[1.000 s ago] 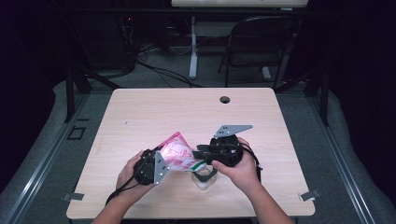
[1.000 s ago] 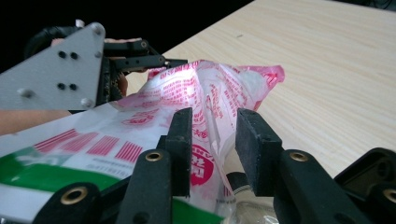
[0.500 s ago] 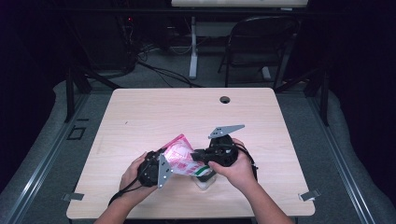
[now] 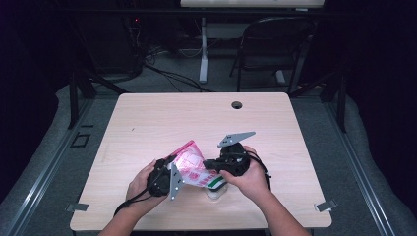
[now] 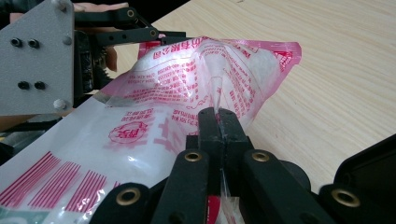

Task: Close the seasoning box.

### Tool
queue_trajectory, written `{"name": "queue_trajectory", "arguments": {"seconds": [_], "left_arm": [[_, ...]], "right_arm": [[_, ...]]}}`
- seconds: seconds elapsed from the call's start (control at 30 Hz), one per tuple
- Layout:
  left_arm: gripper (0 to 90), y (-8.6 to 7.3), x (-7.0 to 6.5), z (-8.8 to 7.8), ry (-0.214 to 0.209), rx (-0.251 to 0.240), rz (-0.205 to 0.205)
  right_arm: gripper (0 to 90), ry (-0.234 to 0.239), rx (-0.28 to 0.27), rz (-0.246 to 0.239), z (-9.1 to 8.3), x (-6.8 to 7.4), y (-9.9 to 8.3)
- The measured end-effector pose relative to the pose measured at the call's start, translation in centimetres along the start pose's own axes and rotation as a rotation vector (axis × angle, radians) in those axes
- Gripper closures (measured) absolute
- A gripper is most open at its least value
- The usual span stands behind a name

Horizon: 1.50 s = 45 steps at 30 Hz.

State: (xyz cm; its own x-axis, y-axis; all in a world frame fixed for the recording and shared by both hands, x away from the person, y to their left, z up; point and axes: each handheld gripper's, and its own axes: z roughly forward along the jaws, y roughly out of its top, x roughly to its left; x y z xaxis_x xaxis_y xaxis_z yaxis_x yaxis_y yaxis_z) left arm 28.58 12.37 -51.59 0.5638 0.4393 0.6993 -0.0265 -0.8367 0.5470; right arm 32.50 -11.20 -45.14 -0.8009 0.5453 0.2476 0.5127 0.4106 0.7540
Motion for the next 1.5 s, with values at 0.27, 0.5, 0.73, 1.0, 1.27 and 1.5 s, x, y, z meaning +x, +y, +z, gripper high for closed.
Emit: {"name": "queue_trajectory", "arguments": {"seconds": [0.27, 0.5, 0.73, 1.0, 1.27, 1.5], "left_arm": [[60.0, 0.2, 0.1, -0.1, 0.024, 0.011, 0.042], [60.1, 0.3, 0.1, -0.2, 0.033, 0.011, 0.051], [60.2, 0.9, 0.6, -0.2, 0.02, 0.02, 0.078], [60.3, 1.4, 1.5, -0.3, 0.002, 0.04, 0.144], [60.7, 1.9, 1.9, -0.5, 0.008, 0.063, 0.217], [61.0, 2.1, 1.8, -0.4, 0.031, 0.073, 0.254]], "right_arm": [[90.0, -0.024, -0.008, -0.012, -0.1, 0.1, 0.0], [90.0, -0.026, -0.015, -0.017, -0.2, 0.1, 0.0], [90.0, -0.025, -0.027, -0.007, -0.5, 0.0, 0.1], [90.0, -0.013, -0.042, 0.005, -0.6, -0.2, 0.1], [90.0, -0.014, -0.048, 0.011, -0.7, -0.3, 0.1], [90.0, -0.016, -0.052, 0.014, -0.8, -0.5, 0.1]]}}
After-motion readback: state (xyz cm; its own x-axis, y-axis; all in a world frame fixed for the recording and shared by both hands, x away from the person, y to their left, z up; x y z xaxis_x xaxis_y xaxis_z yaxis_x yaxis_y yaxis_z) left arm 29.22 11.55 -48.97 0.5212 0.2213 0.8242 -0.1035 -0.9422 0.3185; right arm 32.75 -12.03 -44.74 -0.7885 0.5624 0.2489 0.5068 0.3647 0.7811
